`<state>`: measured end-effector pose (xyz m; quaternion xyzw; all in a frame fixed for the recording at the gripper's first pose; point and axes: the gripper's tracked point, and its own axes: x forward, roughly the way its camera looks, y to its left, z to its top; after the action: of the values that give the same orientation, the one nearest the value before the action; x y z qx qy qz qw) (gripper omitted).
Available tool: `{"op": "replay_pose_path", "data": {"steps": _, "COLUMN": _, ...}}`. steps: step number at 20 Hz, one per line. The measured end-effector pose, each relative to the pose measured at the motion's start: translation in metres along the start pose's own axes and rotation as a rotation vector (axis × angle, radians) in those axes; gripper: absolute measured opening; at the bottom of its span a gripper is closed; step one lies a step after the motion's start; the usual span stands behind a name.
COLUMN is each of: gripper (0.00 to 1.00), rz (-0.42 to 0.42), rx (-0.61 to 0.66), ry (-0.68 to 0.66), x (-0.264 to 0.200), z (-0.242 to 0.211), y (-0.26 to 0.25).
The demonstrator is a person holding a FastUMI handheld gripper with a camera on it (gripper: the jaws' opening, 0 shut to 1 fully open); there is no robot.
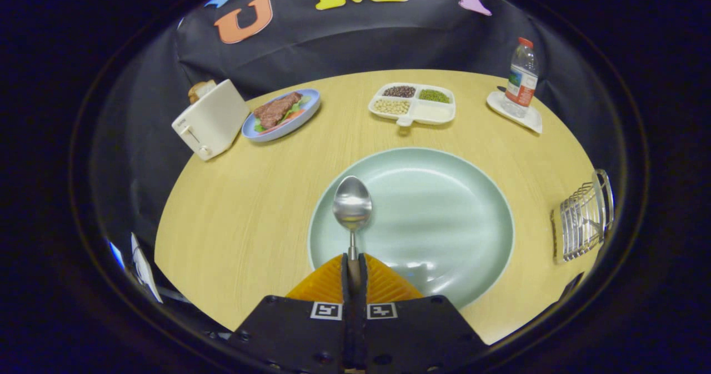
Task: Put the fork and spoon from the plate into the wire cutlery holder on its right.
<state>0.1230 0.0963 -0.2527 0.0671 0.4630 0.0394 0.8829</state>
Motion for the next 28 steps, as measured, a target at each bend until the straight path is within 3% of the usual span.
{"op": "replay_pose_path", "data": {"steps": 6, "gripper": 0.01, "rz": 0.018, "rx": -0.022, "ry": -0.095, "x": -0.057, "z": 0.026, "y": -0.011}}
{"op": "replay_pose_path", "data": {"steps": 14, "gripper": 0.01, "rz": -0.008, "rx": 0.001, "ry": -0.284, "x": -0.147, "z": 0.06, "y": -0.064}}
{"op": "replay_pose_path", "data": {"steps": 20, "gripper": 0.01, "rz": -0.044, "rx": 0.064, "ry": -0.368, "x": -0.194, "z": 0.065, "y": -0.133}}
{"op": "replay_pose_path", "data": {"steps": 28, "gripper": 0.02, "rz": -0.119, "rx": 0.164, "ry": -0.365, "x": -0.221, "z": 0.048, "y": -0.235}}
